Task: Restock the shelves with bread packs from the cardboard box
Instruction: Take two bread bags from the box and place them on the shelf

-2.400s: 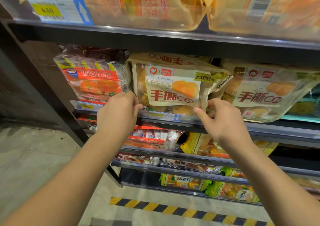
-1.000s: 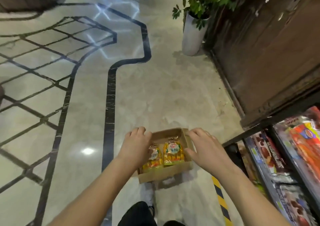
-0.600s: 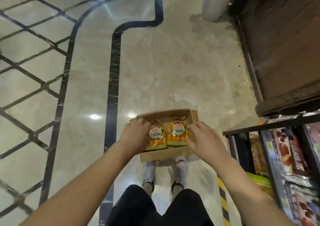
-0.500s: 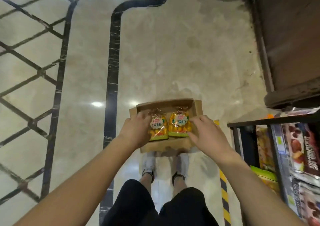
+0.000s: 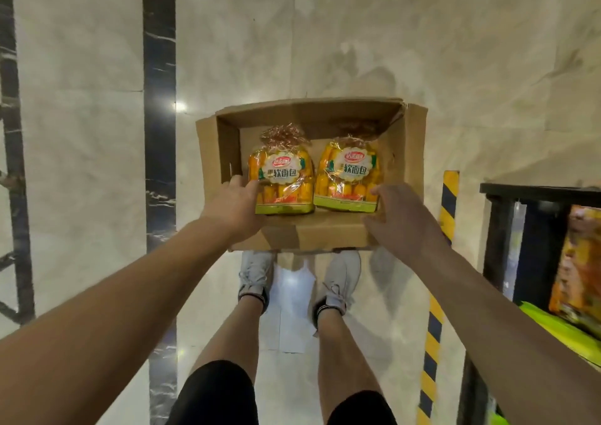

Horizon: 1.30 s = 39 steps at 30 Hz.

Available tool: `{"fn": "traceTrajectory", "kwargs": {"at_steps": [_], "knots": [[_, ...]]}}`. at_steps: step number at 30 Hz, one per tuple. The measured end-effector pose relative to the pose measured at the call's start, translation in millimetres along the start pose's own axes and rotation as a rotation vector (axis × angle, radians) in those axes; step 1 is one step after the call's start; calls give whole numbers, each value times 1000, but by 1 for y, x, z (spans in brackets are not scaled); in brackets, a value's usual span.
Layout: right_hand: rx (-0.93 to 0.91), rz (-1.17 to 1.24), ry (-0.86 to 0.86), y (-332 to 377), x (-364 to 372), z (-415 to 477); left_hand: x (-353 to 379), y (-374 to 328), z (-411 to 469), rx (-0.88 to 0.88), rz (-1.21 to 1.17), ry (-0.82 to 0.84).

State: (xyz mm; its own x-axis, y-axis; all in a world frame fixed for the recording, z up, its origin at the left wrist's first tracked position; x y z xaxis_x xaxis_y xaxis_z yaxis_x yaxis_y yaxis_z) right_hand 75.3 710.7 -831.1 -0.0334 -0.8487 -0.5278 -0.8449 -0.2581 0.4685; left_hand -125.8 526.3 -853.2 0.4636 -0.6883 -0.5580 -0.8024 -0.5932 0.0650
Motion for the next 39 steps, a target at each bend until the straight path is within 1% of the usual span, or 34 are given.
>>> {"fn": "traceTrajectory", "kwargs": {"at_steps": [3,7,11,16,18,21,22,26,28,31,34,39], "knots": [[30,-37,-10,-26,25,46,29,2,49,-35,5,46],[25,-99,-13,-56,52,100,65,6,108,-58,-5,100],[34,-124,-27,-85,73,136,95,13,158,-124,-36,102],[7,-162,-44,-109,93,160,126,22,207,-267,-149,147],[26,-157,-39,-116,98,166,135,22,220,-317,-293,175],[85,-84,-32,-127,105,174,150,26,231,-403,-623,239],[111,-51,-41,-131,105,176,153,27,233,-403,-698,251],[191,64,-109,-135,101,182,178,40,241,-358,-882,207],[243,139,-134,-138,98,186,166,34,232,-286,-967,175],[362,304,-115,-140,98,196,150,31,216,-252,-1008,137],[488,461,-146,-141,101,213,143,35,212,-238,-1008,99],[586,609,-250,-150,115,234,143,37,208,-167,-1058,158]]}}
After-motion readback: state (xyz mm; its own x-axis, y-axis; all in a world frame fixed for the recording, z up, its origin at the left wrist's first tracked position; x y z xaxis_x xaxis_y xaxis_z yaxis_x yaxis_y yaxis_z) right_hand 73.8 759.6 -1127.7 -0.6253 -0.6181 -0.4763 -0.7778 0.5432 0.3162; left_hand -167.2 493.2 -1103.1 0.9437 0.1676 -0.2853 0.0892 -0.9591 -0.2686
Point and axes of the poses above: each hand's wrist, its own z-axis towards the middle knuckle, its own x-axis out of the palm, y = z × x, the point moved 5 cm from there along z, towards the middle knuckle, and after that the axes turned 15 degrees about z, right-handed, at the moved point
